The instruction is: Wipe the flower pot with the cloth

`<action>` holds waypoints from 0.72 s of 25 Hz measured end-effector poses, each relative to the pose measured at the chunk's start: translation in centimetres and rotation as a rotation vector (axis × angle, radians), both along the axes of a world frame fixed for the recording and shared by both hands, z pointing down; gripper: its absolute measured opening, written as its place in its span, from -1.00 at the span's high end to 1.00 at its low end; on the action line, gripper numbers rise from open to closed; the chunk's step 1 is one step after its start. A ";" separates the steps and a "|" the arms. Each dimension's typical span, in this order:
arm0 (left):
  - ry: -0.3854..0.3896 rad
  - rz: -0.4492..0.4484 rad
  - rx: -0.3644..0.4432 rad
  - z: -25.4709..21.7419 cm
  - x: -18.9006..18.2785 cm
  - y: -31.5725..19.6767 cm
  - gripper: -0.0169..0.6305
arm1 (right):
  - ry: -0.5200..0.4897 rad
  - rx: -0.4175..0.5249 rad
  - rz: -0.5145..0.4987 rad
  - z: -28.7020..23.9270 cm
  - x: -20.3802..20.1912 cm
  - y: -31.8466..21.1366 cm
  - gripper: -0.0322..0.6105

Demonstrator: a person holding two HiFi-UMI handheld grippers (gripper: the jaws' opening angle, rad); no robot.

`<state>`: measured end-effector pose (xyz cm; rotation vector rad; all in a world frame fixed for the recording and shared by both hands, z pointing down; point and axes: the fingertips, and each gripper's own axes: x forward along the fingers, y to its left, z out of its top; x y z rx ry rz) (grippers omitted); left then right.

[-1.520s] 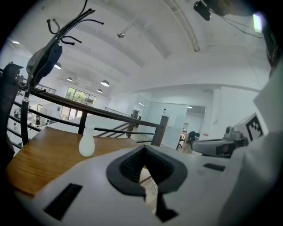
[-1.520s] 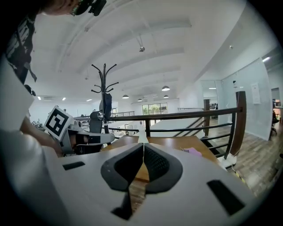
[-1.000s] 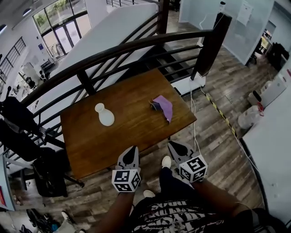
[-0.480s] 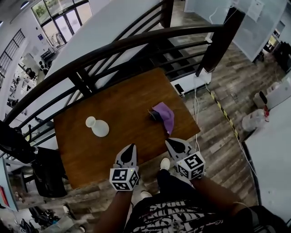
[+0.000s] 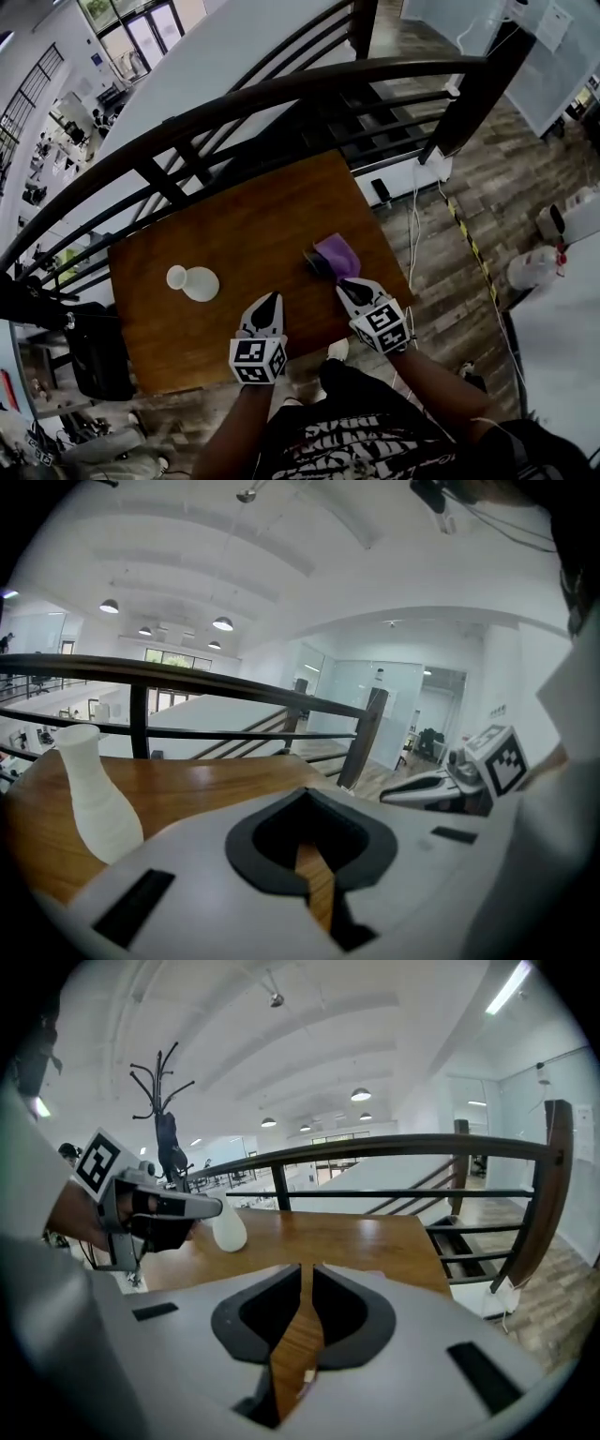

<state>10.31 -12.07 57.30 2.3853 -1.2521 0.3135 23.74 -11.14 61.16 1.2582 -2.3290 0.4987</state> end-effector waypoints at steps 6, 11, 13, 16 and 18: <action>-0.063 -0.032 -0.061 2.5 0.9 -3.8 0.95 | 0.131 -0.126 -0.125 6.0 0.7 -4.2 0.47; -0.108 -0.011 -0.129 5.4 1.7 -5.0 0.95 | 0.290 -0.212 -0.207 10.1 1.0 -6.9 0.27; -0.125 0.017 -0.154 7.0 2.8 -5.6 0.95 | 0.320 -0.252 -0.223 11.8 1.6 -7.6 0.25; -0.153 0.057 -0.183 9.1 2.9 -6.0 0.95 | 0.355 -0.294 -0.225 13.6 1.6 -7.7 0.24; -0.153 0.075 -0.205 10.2 2.1 -5.8 0.95 | 0.366 -0.314 -0.219 14.4 0.9 -7.3 0.24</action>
